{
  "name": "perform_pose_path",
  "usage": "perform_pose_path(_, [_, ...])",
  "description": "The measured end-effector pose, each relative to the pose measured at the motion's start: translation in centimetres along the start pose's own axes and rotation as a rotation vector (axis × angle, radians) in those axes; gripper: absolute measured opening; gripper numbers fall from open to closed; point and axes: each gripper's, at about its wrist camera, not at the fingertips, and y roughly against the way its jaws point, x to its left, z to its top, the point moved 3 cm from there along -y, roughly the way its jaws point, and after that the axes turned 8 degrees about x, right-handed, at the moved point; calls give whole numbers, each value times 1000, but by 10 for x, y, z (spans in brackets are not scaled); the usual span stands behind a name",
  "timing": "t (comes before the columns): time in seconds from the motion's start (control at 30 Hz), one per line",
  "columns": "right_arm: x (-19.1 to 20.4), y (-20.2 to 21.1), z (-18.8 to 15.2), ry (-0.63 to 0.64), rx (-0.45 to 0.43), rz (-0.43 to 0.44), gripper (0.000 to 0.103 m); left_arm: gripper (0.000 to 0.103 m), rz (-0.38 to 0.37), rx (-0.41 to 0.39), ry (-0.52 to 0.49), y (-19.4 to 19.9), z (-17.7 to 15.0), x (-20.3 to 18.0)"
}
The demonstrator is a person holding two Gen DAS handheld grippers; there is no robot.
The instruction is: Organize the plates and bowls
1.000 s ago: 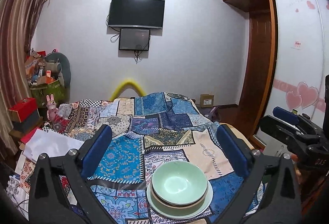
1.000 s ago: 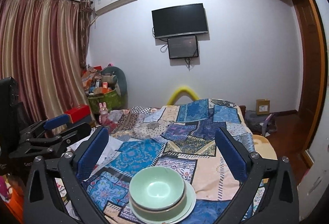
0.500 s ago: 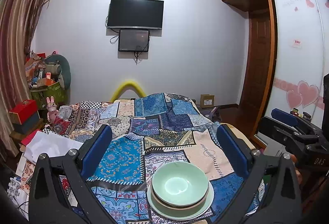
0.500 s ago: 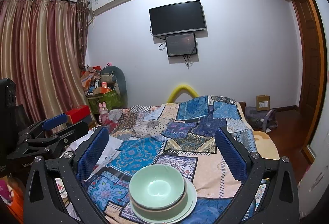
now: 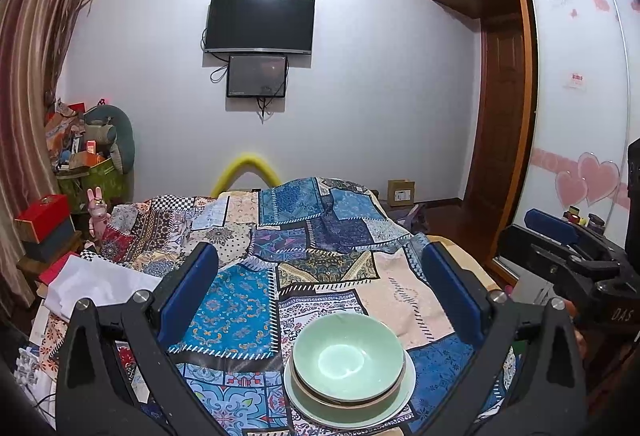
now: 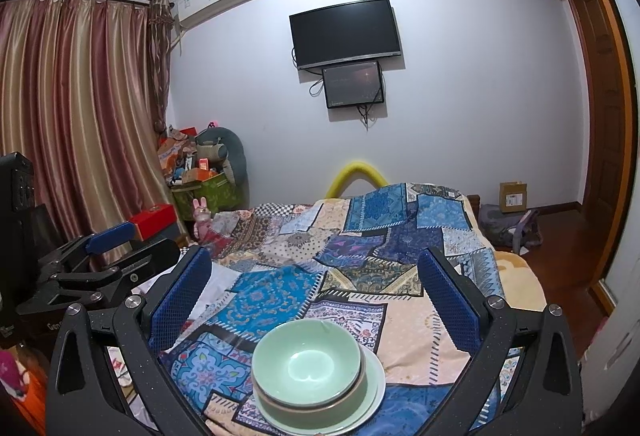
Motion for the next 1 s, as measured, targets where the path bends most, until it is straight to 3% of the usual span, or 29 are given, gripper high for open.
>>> perform_pose_path(1.0, [-4, -6, -1, -16, 18, 2, 103, 103, -42, 30, 10, -9, -1, 1])
